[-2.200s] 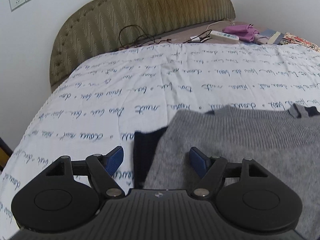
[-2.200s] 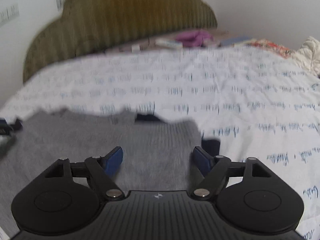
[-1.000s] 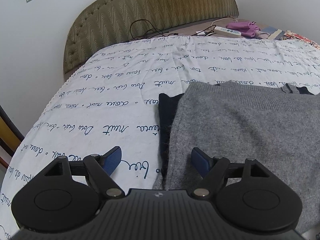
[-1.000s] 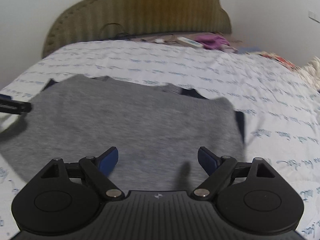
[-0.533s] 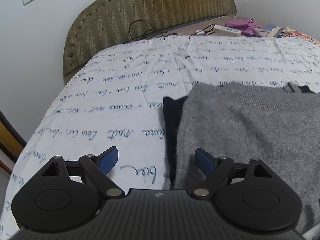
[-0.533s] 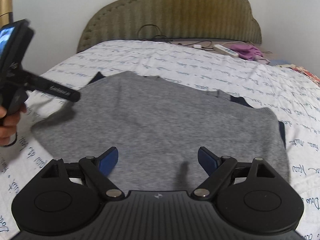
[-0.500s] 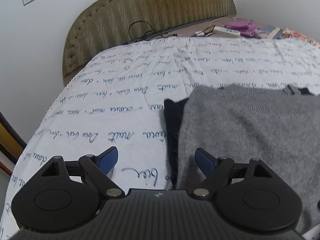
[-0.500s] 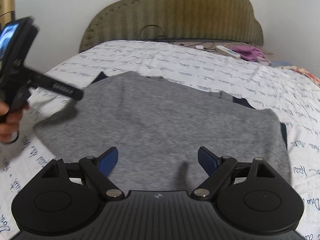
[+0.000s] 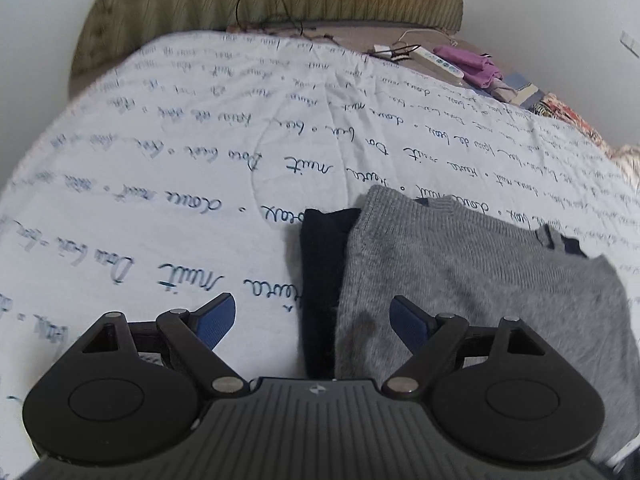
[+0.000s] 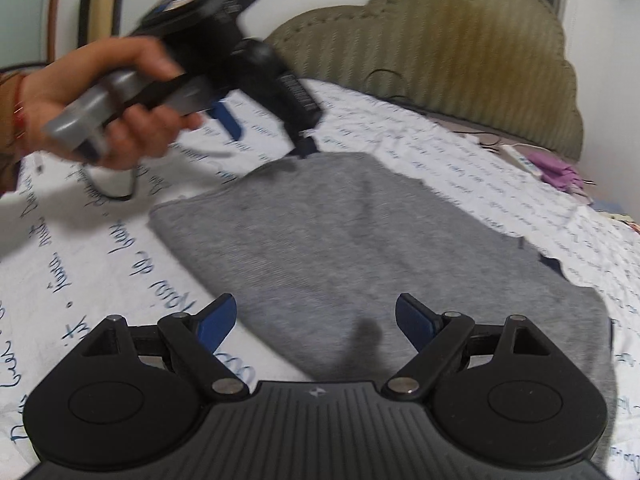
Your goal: Fold small clothes
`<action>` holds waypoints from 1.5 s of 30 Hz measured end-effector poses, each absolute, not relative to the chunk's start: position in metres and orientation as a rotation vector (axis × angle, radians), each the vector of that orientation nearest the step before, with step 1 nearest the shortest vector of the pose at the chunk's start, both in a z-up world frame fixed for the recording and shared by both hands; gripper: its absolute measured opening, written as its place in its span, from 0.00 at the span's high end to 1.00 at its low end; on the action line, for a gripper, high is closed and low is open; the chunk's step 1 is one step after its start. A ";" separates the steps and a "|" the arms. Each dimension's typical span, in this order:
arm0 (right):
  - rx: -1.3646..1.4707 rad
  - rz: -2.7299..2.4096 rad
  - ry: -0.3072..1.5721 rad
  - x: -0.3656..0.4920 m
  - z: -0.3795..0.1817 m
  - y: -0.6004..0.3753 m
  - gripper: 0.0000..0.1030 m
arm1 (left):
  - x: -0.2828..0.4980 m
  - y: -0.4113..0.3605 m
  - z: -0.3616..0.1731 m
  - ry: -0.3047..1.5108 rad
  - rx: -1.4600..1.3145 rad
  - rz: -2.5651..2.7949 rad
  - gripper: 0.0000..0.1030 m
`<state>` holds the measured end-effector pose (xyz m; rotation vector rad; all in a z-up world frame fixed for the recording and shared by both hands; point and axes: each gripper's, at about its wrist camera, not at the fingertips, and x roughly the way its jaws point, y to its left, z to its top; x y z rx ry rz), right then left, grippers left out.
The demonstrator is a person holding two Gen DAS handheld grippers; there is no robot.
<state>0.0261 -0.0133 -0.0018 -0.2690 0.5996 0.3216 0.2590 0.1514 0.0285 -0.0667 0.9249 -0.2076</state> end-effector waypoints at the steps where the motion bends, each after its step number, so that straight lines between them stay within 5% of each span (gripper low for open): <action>1: -0.273 0.331 0.601 0.025 -0.004 -0.010 0.15 | 0.263 0.151 0.026 0.932 -0.075 -0.212 0.17; 18: -0.442 0.335 0.565 0.025 -0.023 0.029 0.15 | 0.283 0.142 0.011 0.945 -0.115 -0.228 0.16; 26: -0.676 0.213 0.458 0.022 -0.034 0.058 0.10 | 0.273 0.120 0.019 0.843 0.117 -0.173 0.09; 45: -0.741 0.168 0.359 0.056 -0.046 0.097 0.10 | 0.322 0.142 -0.007 0.950 -0.304 -0.409 0.18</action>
